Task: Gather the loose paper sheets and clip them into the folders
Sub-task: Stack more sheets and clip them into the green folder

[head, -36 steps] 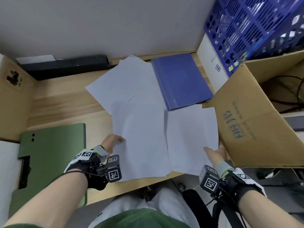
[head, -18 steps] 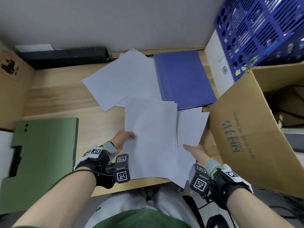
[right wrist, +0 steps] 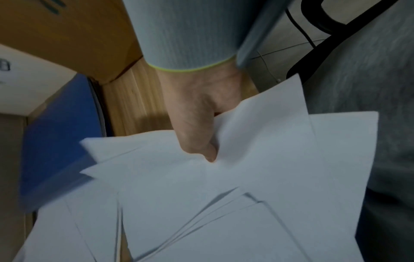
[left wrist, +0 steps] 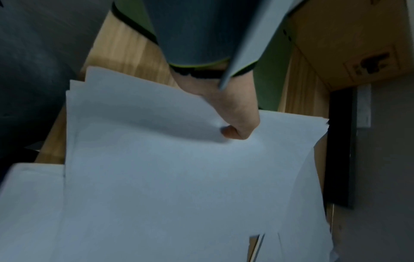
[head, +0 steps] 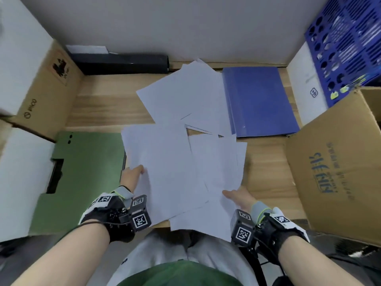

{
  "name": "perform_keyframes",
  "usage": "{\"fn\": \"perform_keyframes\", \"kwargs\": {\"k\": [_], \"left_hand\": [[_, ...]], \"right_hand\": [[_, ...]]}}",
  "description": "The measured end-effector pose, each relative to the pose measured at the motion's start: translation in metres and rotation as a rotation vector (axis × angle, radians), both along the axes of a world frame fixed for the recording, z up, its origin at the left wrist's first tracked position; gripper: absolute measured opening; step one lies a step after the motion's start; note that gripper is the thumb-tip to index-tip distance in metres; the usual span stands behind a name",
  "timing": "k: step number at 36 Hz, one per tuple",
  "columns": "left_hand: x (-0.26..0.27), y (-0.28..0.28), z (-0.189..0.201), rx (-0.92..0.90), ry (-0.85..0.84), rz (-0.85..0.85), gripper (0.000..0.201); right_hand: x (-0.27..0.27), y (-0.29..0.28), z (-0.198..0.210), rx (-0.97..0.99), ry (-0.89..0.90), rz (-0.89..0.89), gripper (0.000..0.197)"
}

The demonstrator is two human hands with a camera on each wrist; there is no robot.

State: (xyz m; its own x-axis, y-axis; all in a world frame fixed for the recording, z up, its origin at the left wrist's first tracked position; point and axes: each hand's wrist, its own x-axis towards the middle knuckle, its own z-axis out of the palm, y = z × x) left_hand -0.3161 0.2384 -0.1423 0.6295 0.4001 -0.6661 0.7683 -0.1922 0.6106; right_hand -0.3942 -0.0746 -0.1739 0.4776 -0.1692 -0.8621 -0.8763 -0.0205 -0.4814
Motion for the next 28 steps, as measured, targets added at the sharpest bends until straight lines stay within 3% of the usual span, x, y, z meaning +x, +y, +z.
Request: {"fn": "perform_keyframes", "kwargs": {"k": [2, 4, 7, 9, 15, 18, 21, 24, 28], "left_hand": [[-0.005, 0.021, 0.006, 0.013, -0.043, 0.047, 0.021], [-0.012, 0.051, 0.006, 0.023, -0.075, 0.090, 0.026], [-0.015, 0.076, 0.001, 0.048, -0.083, 0.138, 0.019], [-0.018, 0.094, 0.003, 0.028, -0.076, 0.165, 0.013], [-0.025, 0.117, 0.003, -0.170, -0.096, 0.160, 0.024], [-0.027, 0.116, 0.010, -0.312, -0.090, 0.167, 0.036], [-0.025, 0.121, 0.016, -0.364, -0.048, 0.112, 0.042], [-0.015, 0.125, 0.001, -0.395, -0.037, 0.019, 0.010], [-0.008, 0.116, 0.022, -0.468, -0.126, -0.018, 0.024]], "right_hand": [[-0.001, 0.019, 0.006, -0.005, -0.001, 0.052, 0.032], [0.000, 0.043, 0.011, -0.034, -0.034, 0.076, 0.028], [0.004, 0.053, 0.009, -0.073, -0.085, -0.005, 0.042], [0.008, 0.065, 0.015, -0.095, -0.130, -0.066, 0.040], [0.016, 0.082, 0.034, -0.104, -0.233, -0.235, 0.051], [0.022, 0.092, 0.044, -0.101, -0.260, -0.204, 0.039], [0.030, 0.108, 0.055, -0.075, -0.277, -0.147, 0.043], [0.036, 0.119, 0.067, -0.005, -0.286, -0.058, 0.023], [0.044, 0.136, 0.078, 0.072, -0.286, 0.029, 0.028]]}}
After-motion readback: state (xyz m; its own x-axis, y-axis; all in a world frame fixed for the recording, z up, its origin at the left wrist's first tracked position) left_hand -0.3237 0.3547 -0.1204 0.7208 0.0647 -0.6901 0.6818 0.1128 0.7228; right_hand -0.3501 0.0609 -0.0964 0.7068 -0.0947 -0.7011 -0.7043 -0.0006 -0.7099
